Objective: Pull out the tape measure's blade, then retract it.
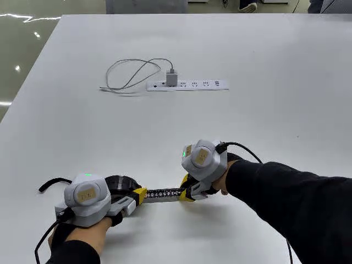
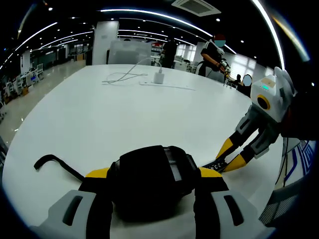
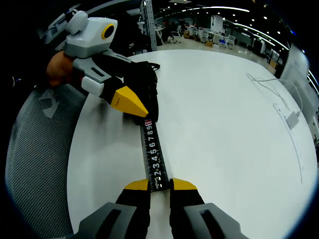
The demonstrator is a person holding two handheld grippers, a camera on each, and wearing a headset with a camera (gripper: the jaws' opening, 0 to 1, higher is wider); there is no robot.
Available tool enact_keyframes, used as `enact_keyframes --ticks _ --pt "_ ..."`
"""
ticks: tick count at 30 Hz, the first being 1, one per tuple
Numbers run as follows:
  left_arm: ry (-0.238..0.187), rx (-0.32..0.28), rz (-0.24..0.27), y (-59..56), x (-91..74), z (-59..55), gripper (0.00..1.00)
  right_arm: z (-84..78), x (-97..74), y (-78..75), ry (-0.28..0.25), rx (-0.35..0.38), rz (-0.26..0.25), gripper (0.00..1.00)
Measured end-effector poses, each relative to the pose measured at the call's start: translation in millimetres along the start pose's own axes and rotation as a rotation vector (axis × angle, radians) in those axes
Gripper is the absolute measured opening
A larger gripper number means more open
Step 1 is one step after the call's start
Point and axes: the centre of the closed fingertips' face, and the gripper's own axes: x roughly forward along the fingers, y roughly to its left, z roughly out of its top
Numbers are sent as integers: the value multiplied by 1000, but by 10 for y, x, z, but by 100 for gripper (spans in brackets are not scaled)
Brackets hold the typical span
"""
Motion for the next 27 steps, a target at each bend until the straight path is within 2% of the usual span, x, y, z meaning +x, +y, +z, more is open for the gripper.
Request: enact_keyframes --ticks 27 --pt "-2 -3 -3 -16 -11 0 62 97 62 9 -9 20 10 11"
